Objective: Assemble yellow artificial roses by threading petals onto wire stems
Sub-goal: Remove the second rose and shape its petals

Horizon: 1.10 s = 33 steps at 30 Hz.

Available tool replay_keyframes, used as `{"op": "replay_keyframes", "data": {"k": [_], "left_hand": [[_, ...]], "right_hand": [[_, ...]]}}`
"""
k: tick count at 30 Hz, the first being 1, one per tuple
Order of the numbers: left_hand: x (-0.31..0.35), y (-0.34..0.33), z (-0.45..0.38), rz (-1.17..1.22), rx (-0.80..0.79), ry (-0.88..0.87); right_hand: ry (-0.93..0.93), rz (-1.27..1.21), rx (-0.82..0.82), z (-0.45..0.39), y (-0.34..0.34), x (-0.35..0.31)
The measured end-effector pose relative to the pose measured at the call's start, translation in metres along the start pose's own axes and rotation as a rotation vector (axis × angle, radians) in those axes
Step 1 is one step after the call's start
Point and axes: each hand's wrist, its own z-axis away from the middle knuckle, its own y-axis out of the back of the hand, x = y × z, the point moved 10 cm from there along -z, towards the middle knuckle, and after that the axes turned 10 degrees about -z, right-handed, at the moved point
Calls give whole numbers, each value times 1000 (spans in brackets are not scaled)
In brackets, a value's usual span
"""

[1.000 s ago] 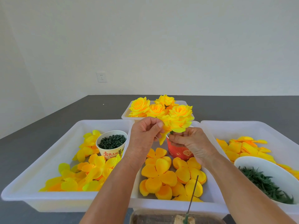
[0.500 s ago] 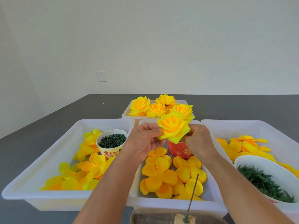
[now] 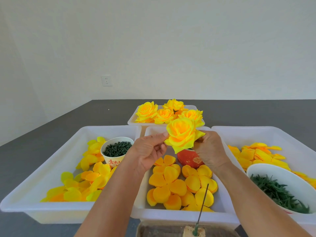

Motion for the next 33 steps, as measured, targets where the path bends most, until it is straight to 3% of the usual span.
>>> {"op": "replay_keyframes", "data": {"k": [5,14,18,24,29,33], "left_hand": [[2,-1,2,-100,-32,-33],[33,16,9,-253,212,-346],[34,11,9,-265,160,-369],[45,13,15,-303,229,-495],[49,15,18,-324,264,-523],[52,17,20,-385,310,-558]], "right_hand": [[-4,24,15,1,2,-1],[-84,-43,-85,5,-12,5],[-182,-88,-102,9,-17,14],[-341,-255,-104,16,-28,25],[-379,-507,-166,19,-38,18],[-405,-542,-236,21,-44,18]]}}
